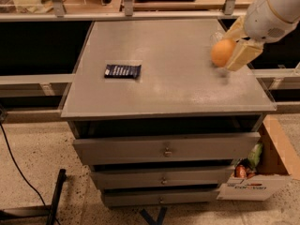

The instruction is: Move orange near rxbar blueberry

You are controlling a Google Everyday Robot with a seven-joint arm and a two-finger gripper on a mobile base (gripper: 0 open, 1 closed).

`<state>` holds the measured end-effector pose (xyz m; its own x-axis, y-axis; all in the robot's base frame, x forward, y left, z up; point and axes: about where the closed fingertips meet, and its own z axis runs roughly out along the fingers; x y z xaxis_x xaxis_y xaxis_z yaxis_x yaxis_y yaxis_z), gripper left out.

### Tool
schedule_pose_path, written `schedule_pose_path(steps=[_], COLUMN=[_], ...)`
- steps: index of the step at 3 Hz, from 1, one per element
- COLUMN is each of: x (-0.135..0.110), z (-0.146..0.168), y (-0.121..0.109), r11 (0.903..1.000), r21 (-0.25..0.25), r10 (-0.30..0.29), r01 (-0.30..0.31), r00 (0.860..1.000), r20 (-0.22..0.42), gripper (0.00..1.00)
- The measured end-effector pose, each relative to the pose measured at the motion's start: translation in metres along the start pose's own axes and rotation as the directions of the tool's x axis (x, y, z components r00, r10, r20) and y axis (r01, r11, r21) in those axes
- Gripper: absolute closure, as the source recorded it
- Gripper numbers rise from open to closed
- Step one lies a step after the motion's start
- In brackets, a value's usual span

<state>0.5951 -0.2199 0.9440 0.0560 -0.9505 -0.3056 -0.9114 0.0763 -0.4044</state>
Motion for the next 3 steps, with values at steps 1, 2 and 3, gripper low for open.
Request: schedule_pose_path(steps=[1,2,3], x=[-0.047,-0.088,-0.128], z=[0.004,0.015,0.039], y=[-0.007,-0.009,-0.009], r11=[0.9977,0.9950,0.9928], r21=[0.011,0.013,0.001], r10=[-0.068,-0.100,-0.118], r01=[0.067,0.100,0.120], r00=[0.994,0.986,0.975], r20=[0.080,0.135,0.186], gripper=[1.00,1.00,1.00])
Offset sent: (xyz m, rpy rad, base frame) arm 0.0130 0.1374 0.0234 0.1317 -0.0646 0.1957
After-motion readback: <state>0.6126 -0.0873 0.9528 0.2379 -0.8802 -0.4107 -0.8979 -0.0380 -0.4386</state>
